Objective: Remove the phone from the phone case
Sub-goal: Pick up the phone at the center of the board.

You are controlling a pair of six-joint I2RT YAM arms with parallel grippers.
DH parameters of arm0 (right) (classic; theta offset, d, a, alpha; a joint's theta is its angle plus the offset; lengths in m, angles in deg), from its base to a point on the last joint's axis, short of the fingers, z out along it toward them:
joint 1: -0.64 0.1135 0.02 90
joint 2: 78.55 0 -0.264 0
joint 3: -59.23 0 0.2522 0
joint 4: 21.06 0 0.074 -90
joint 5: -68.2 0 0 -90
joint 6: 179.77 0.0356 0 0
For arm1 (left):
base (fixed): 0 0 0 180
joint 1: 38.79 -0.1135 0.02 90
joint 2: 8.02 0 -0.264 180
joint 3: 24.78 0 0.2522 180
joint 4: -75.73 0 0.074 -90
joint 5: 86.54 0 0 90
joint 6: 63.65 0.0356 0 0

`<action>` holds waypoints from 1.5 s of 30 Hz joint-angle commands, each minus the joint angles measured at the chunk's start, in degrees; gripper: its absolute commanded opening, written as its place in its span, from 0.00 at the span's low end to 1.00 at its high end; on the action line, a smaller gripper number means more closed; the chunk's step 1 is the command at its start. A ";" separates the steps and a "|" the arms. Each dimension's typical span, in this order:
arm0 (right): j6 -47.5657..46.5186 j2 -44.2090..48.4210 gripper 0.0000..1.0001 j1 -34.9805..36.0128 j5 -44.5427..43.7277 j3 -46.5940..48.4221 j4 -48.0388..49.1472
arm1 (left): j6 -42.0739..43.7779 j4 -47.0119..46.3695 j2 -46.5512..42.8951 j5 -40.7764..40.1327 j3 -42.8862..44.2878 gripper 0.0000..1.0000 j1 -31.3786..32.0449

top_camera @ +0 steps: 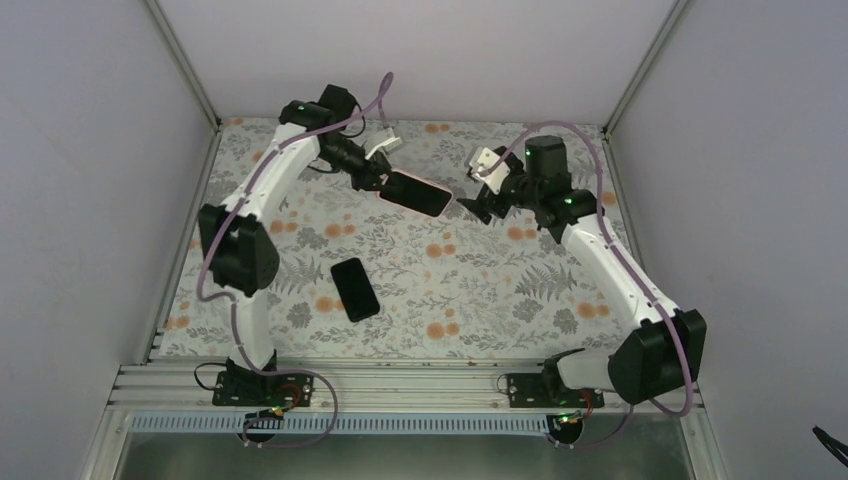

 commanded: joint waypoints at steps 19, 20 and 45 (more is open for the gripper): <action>5.56 -6.74 0.96 -1.93 9.99 0.79 0.85 | 1.83 -9.79 -12.56 -0.34 -7.25 0.02 1.66; 5.46 -7.06 0.96 -1.89 10.00 0.95 0.62 | 1.62 -10.05 -12.60 -0.76 -7.26 0.02 1.88; 3.93 -12.10 0.95 -3.30 7.87 5.70 -1.48 | 4.09 -8.32 -13.59 -6.18 -9.41 0.02 5.73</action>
